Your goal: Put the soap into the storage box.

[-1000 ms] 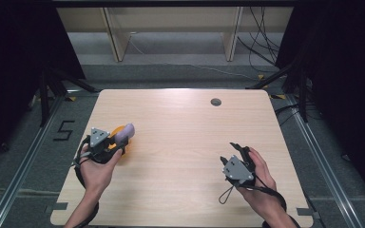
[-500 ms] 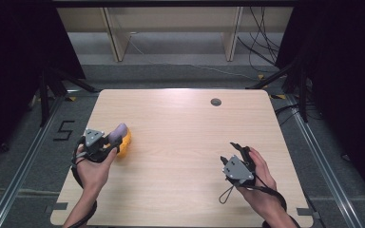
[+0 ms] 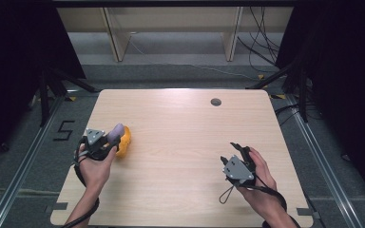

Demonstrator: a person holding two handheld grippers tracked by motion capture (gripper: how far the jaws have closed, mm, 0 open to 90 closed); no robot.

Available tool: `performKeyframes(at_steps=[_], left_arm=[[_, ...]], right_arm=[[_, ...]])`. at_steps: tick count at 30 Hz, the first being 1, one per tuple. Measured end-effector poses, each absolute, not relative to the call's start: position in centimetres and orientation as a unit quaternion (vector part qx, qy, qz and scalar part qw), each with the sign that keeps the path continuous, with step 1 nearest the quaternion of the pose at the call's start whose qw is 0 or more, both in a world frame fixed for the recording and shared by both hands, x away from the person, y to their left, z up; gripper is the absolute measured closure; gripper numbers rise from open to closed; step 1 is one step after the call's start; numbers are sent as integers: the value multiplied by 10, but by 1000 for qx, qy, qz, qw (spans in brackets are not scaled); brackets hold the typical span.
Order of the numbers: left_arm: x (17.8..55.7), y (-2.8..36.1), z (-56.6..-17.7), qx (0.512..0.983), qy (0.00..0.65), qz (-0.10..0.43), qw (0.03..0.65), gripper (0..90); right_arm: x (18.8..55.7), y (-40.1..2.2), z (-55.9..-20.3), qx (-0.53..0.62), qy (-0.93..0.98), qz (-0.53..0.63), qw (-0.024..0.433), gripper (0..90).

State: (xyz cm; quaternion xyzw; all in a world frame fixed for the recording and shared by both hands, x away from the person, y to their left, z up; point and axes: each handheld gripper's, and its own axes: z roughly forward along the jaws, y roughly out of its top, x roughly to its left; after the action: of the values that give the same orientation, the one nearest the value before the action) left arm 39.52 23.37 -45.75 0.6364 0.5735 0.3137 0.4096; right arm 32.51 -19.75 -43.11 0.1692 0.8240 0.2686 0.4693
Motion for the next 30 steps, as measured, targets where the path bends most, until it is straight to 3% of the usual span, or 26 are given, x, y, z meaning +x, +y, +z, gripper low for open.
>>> performKeyframes(at_steps=[30], left_arm=[[409, 232, -479, 655, 580, 293, 386, 583]], right_arm=[[325, -197, -431, 167, 825, 268, 468, 433]])
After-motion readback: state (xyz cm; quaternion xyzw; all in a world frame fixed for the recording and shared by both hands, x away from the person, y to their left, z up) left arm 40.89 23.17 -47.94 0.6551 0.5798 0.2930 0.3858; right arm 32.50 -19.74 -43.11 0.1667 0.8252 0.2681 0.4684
